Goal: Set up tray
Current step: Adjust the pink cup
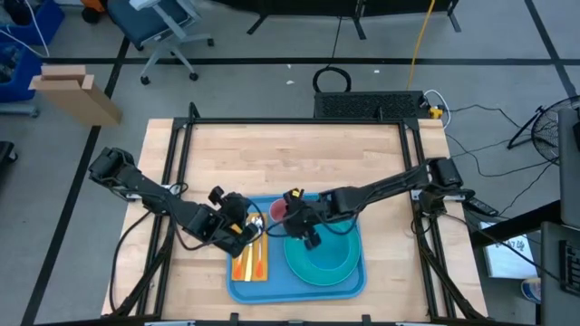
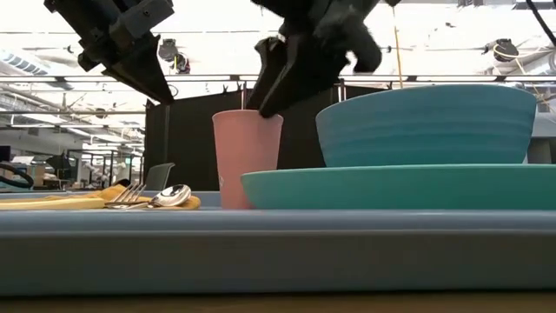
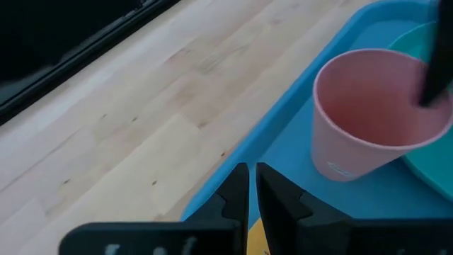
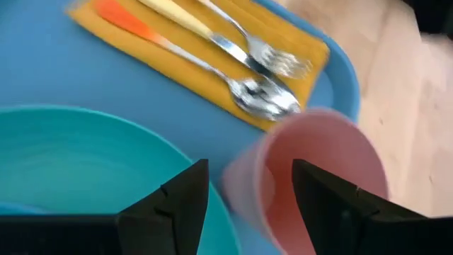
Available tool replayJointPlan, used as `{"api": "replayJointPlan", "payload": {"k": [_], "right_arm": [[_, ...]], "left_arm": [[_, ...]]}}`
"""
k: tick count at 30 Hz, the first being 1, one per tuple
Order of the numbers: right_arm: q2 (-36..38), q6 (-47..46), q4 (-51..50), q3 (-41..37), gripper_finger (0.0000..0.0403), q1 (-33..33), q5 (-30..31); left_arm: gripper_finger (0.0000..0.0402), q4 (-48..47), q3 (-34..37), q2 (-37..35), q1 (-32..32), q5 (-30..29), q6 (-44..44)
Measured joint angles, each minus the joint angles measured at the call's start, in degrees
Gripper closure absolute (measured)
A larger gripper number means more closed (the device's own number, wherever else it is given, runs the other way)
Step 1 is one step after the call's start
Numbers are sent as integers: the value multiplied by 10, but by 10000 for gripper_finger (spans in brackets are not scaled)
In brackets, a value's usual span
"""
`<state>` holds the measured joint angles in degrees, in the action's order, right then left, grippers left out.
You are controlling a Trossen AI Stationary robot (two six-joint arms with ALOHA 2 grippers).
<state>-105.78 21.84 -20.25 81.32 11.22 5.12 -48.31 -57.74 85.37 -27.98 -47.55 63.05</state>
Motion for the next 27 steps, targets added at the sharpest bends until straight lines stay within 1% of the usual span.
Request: {"api": "replayJointPlan", "payload": {"k": [2,5,8,11,13,17,27], "right_arm": [[-4,-8,-2,2,210,-6,10],[-3,-21,-4,11,207,-14,8],[-3,-16,-28,21,209,-20,4],[-3,-18,-33,21,215,-26,-38],[-3,-26,-36,21,220,-27,-53],[-6,-26,-35,21,228,-26,-54],[-53,-18,-12,21,265,-33,-54]], "left_arm": [[369,1,0,0,-2,0,0],[369,1,0,0,-5,0,0],[369,0,0,0,-6,-1,0],[369,1,0,0,-6,-3,-2],[369,1,0,0,-6,-4,-4],[369,1,0,0,-6,-5,-4],[369,1,0,0,-6,-5,-4]]}}
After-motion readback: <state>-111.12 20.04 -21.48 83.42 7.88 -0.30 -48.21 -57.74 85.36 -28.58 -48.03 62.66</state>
